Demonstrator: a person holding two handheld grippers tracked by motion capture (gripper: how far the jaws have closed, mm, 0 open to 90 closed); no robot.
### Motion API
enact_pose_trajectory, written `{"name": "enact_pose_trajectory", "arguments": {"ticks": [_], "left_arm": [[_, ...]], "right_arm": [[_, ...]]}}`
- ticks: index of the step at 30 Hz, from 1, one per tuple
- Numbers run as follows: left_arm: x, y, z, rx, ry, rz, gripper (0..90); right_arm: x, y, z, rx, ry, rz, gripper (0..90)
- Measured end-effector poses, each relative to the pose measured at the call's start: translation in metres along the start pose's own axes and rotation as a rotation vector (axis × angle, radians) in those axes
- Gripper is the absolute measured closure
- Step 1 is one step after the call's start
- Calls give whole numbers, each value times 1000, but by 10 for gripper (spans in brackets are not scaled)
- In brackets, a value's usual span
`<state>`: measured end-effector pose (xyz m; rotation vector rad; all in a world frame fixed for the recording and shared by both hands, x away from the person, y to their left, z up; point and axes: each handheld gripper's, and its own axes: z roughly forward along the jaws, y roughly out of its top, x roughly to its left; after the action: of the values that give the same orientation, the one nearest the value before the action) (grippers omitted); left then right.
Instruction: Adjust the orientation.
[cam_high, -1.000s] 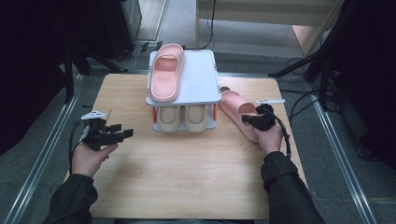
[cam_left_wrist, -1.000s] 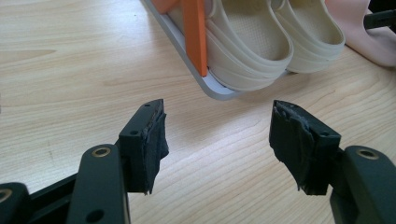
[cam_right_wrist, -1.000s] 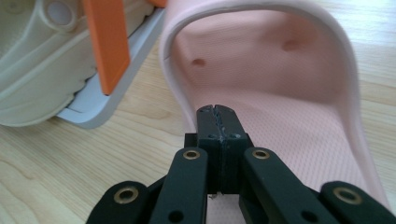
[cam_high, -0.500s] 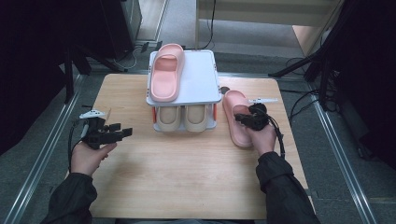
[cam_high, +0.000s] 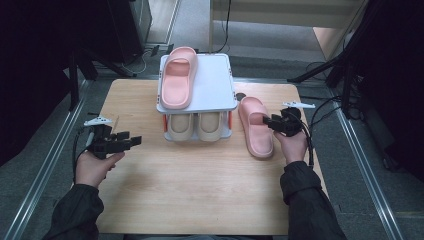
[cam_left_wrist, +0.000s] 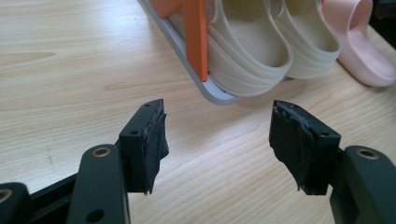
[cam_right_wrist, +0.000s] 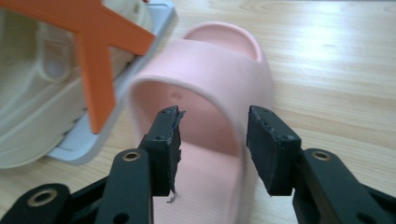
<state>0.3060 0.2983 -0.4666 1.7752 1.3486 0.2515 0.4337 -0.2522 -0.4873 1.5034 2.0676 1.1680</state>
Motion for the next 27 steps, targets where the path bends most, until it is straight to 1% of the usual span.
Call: {"name": "enact_pose_trajectory", "arguments": {"ticks": [1, 2, 3, 5, 6, 7, 8, 11, 13, 15, 17, 18, 19, 20, 23, 25, 26, 27], "left_arm": [[0, 0, 0, 0, 0, 0, 365], [0, -1, -1, -3, 0, -4, 365], [0, -2, -3, -6, 3, -10, 365], [1, -4, -4, -6, 6, -8, 365], [1, -5, -6, -3, 10, -15, 365], [1, -5, -6, -3, 10, -15, 365], [1, -6, -7, -1, 12, -17, 366], [4, -10, -13, -8, 27, -27, 366], [5, -12, -15, -11, 29, -34, 366], [5, -12, -16, -13, 30, -37, 365], [6, -14, -18, -12, 33, -37, 366], [6, -14, -18, -12, 34, -39, 366], [6, -14, -18, -12, 34, -39, 366], [6, -15, -18, -10, 34, -44, 367], [6, -15, -18, -11, 31, -48, 368], [7, -15, -17, -10, 31, -48, 368], [7, -15, -17, -10, 30, -46, 368], [7, -15, -17, -8, 29, -46, 369]], "right_arm": [[0, 0, 0, 0, 0, 0, 548], [-6, 0, 4, 5, -1, 21, 543], [-9, -1, 5, 7, 6, 34, 543], [-11, -1, 8, 11, 11, 40, 544], [-12, -1, 12, 30, 4, 31, 555], [-11, 0, 14, 37, -9, 19, 557], [-11, 1, 15, 42, -13, 12, 559], [-12, 1, 22, 59, -4, 24, 564], [-13, -1, 27, 80, -10, 21, 576], [-13, -2, 30, 85, -12, 26, 581], [-18, -3, 33, 83, -15, 64, 617], [-20, -3, 34, 83, -6, 83, 619], [-20, -3, 34, 83, -6, 83, 619], [-25, -3, 36, 90, 10, 119, 632], [-30, -3, 36, 85, 26, 140, 653], [-30, -3, 36, 82, 24, 139, 662], [-29, -2, 35, 86, 12, 136, 713], [-28, -2, 34, 84, 4, 139, 744]]}}
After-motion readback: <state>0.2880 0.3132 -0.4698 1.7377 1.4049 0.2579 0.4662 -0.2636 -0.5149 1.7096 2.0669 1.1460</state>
